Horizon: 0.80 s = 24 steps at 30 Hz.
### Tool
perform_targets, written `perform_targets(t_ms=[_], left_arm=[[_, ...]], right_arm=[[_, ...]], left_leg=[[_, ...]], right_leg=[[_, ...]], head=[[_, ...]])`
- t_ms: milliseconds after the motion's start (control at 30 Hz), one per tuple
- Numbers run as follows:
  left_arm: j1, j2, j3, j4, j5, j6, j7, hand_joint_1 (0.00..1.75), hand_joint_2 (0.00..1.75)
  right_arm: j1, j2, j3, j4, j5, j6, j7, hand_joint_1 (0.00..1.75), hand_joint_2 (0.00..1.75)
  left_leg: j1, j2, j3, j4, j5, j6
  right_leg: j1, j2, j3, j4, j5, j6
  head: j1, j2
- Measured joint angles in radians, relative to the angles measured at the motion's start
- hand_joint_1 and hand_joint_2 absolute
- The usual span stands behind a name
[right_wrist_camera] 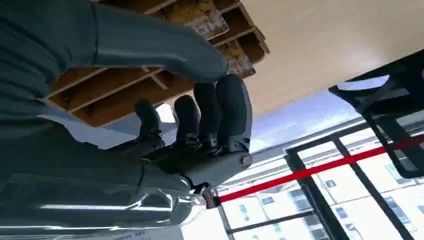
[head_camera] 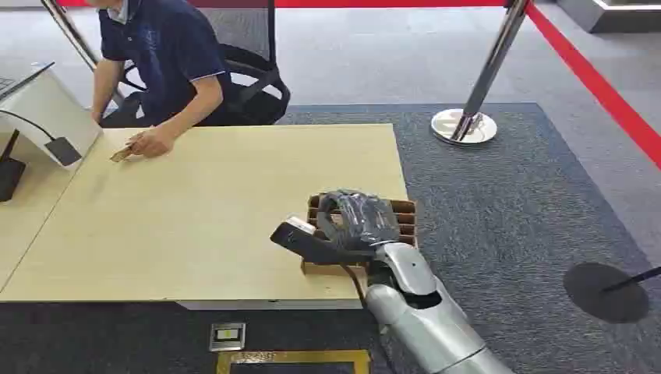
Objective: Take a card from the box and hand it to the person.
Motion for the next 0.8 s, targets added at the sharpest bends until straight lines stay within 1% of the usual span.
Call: perform_targets(t_ms=[67, 267, 433, 533, 700, 767, 800], left_arm=[[0.000, 0.000, 0.000, 0.000, -0.002, 0.000, 0.000, 0.00, 0.00], [0.000, 0.000, 0.000, 0.000, -0.002, -0.002, 0.002, 0.00, 0.00], [0.000, 0.000, 0.000, 0.000, -0.003, -0.002, 0.001, 0.00, 0.00], [0.000, 0.000, 0.000, 0.000, -0.004, -0.002, 0.001, 0.00, 0.00], [0.000, 0.000, 0.000, 0.000, -0.006, -0.002, 0.001, 0.00, 0.00], [0.000, 0.000, 0.000, 0.000, -0.008, -0.002, 0.002, 0.00, 0.00], [0.000, 0.000, 0.000, 0.000, -0.008, -0.002, 0.002, 0.00, 0.00]], right_arm=[[-0.001, 0.004, 0.002, 0.016, -0.005, -0.003, 0.007, 0.94, 1.75], [-0.004, 0.007, 0.005, 0.042, -0.008, -0.008, 0.011, 0.93, 1.75], [-0.007, 0.008, 0.005, 0.060, -0.007, -0.010, 0.013, 0.96, 1.75], [-0.010, 0.008, 0.005, 0.070, -0.007, -0.012, 0.013, 0.94, 1.75], [-0.015, 0.008, 0.005, 0.087, -0.005, -0.014, 0.018, 0.96, 1.75], [-0.019, 0.008, 0.004, 0.097, -0.004, -0.016, 0.025, 0.93, 1.75], [-0.021, 0.008, 0.004, 0.102, -0.004, -0.017, 0.027, 0.94, 1.75]], left_leg=[[0.000, 0.000, 0.000, 0.000, 0.000, 0.000], [0.000, 0.000, 0.000, 0.000, 0.000, 0.000], [0.000, 0.000, 0.000, 0.000, 0.000, 0.000], [0.000, 0.000, 0.000, 0.000, 0.000, 0.000], [0.000, 0.000, 0.000, 0.000, 0.000, 0.000], [0.000, 0.000, 0.000, 0.000, 0.000, 0.000], [0.000, 0.000, 0.000, 0.000, 0.000, 0.000]], right_leg=[[0.000, 0.000, 0.000, 0.000, 0.000, 0.000], [0.000, 0.000, 0.000, 0.000, 0.000, 0.000], [0.000, 0.000, 0.000, 0.000, 0.000, 0.000], [0.000, 0.000, 0.000, 0.000, 0.000, 0.000], [0.000, 0.000, 0.000, 0.000, 0.000, 0.000], [0.000, 0.000, 0.000, 0.000, 0.000, 0.000], [0.000, 0.000, 0.000, 0.000, 0.000, 0.000]], head=[[0.000, 0.000], [0.000, 0.000], [0.000, 0.000], [0.000, 0.000], [0.000, 0.000], [0.000, 0.000], [0.000, 0.000]])
